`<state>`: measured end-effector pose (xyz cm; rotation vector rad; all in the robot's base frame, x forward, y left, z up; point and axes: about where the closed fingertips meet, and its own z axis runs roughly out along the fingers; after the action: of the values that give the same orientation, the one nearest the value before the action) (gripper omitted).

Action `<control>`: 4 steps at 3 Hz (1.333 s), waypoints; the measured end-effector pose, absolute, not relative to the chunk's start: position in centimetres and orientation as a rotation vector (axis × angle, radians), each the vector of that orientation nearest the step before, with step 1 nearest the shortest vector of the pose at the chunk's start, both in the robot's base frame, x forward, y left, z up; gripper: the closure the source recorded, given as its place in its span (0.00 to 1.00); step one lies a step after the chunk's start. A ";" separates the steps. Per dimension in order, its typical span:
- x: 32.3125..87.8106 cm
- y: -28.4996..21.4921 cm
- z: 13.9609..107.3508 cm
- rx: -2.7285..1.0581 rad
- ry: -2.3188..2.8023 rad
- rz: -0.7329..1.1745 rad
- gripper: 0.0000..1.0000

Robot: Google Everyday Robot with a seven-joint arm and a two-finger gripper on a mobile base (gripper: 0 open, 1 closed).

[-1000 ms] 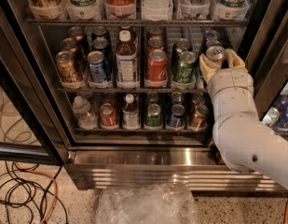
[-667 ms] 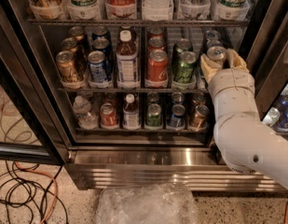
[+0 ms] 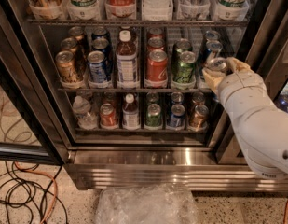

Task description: Pick redbull can from middle shelf of fridge

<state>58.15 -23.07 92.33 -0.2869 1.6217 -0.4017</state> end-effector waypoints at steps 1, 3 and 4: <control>56.9 -21.9 93.2 -0.477 1.680 -0.441 1.00; 54.5 -19.8 86.2 -0.665 1.841 -0.239 1.00; 54.5 -19.8 86.4 -0.664 1.839 -0.238 1.00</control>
Offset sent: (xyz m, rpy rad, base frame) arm -0.0961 0.1051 -0.0817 0.1828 0.6744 0.7272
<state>54.52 -19.77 86.35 -0.6639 1.8392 -0.2383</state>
